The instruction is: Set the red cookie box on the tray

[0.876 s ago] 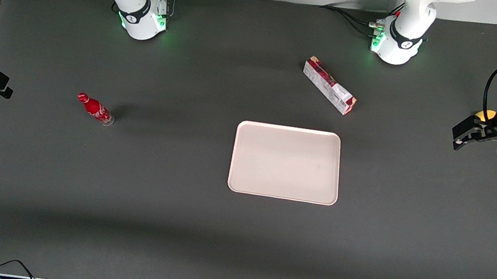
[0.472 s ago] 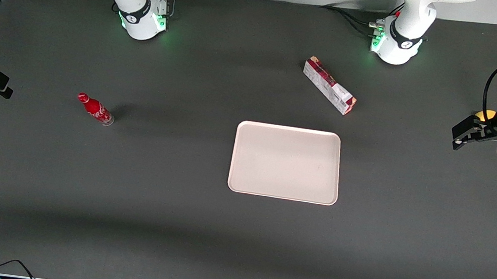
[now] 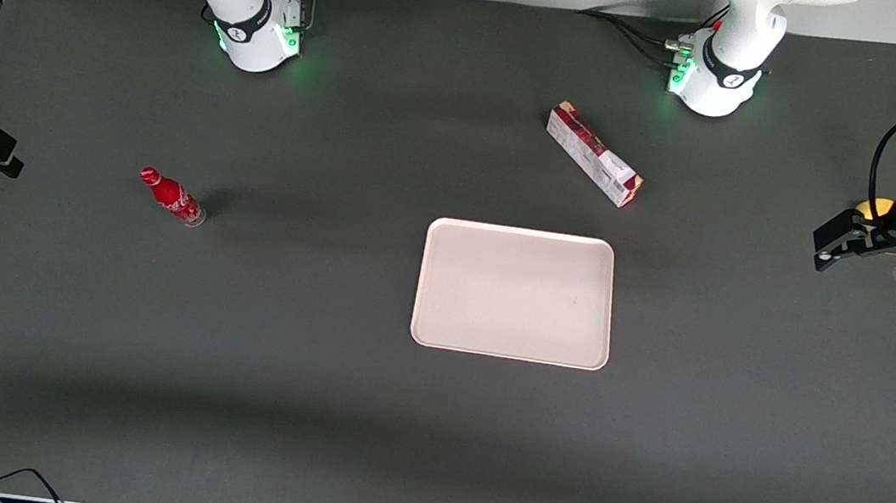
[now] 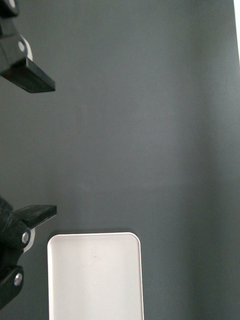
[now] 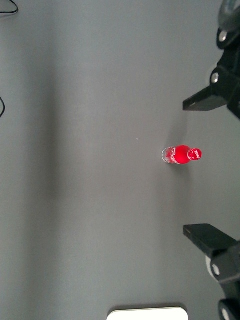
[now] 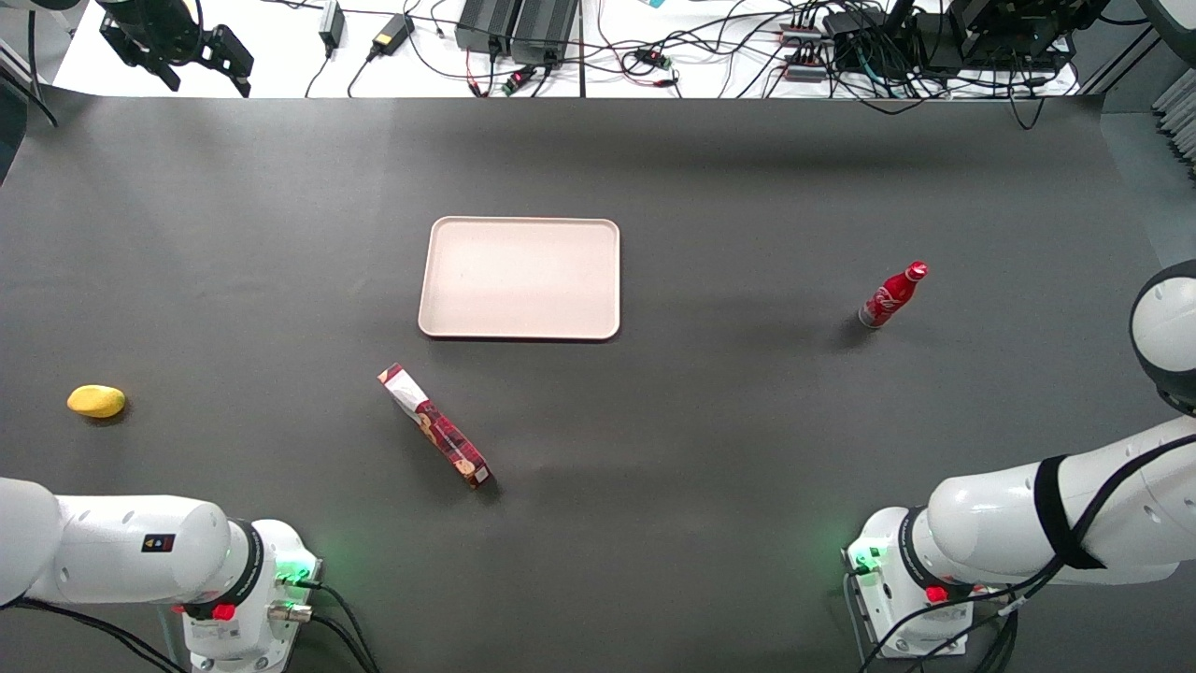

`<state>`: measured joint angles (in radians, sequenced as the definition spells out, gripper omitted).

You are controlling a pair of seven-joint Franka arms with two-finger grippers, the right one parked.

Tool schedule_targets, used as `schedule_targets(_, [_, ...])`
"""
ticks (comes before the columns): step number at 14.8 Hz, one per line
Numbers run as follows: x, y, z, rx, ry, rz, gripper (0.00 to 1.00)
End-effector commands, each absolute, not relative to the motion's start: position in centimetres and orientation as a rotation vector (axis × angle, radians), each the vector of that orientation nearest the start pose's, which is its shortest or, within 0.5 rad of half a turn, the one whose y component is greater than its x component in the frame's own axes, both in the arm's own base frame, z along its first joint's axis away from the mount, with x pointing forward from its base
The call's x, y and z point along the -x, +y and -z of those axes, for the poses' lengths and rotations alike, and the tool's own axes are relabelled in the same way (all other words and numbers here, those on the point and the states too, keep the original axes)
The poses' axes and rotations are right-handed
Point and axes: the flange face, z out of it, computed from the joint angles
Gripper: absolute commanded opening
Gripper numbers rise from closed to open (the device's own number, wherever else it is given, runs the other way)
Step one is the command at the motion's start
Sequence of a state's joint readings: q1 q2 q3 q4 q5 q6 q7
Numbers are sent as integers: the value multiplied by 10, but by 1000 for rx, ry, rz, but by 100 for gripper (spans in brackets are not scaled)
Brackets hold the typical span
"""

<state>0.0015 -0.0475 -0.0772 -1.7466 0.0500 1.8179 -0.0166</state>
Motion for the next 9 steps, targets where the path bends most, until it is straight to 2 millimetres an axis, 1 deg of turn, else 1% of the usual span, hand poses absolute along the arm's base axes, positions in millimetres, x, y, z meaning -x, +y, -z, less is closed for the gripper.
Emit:
schedule_targets(1, [-561, -40, -592, 3095, 128, 190, 100])
schedule_targets(5, [-560, -40, -594, 3096, 123, 190, 100])
schedule_targets(7, [-557, -42, -593, 3100, 107, 160, 100])
schedule_targets(9, [-553, -55, -593, 3102, 130, 132, 100])
